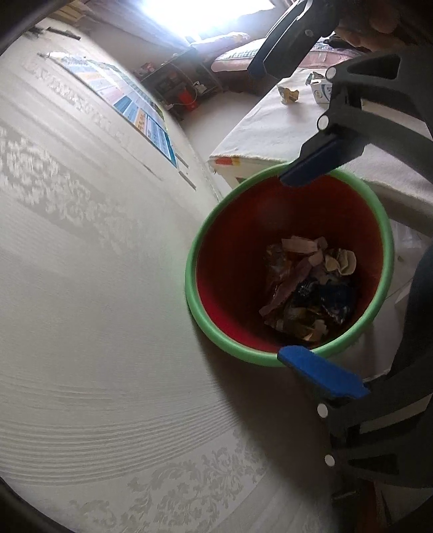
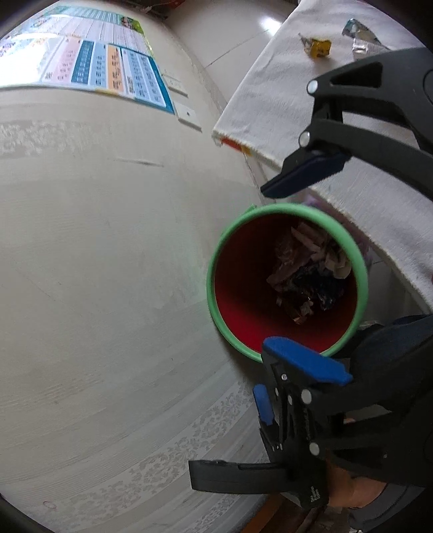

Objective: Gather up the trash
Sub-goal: 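Carry the brown box and pink box to the red bin and open both grippers, then move both grippers back over the remaining cartons on the table, then grasp the white milk carton with the left gripper while the right grasps the foil packet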

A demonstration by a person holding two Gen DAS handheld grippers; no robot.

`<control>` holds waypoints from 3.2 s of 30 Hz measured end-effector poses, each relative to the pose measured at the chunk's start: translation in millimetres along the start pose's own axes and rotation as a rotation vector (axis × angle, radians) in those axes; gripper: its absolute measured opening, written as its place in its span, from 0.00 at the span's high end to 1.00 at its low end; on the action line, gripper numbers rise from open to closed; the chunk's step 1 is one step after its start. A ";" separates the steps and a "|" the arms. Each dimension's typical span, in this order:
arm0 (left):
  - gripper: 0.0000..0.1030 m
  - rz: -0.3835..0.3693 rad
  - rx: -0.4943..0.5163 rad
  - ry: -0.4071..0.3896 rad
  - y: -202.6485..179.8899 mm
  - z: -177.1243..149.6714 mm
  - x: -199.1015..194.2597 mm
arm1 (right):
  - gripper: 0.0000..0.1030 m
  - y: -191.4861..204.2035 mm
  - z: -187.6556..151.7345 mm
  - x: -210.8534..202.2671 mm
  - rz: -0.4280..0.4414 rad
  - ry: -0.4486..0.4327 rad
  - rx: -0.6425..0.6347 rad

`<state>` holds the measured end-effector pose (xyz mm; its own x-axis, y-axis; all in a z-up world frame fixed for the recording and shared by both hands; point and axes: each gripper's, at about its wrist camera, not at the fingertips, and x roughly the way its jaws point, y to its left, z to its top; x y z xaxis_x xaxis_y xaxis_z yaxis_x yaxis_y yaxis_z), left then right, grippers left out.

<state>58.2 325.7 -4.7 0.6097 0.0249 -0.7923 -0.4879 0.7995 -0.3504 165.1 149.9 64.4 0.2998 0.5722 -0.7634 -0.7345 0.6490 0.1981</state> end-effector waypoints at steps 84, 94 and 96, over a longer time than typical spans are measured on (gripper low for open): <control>0.63 -0.078 0.366 0.371 -331.1 -128.2 144.5 | 0.06 -320.6 -181.5 -122.7 -0.249 0.034 0.472; 0.63 -0.023 0.350 0.321 -284.2 -100.0 134.6 | 0.09 -330.5 -178.8 -69.1 -0.275 0.108 0.481; 0.63 -0.014 0.350 0.313 -279.1 -97.8 134.3 | 0.13 -333.1 -178.7 -61.4 -0.285 0.121 0.482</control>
<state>215.2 47.2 -62.1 0.3706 -0.1265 -0.9201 -0.2080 0.9542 -0.2149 282.6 -191.0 -64.6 0.3530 0.2983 -0.8868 -0.2659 0.9407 0.2106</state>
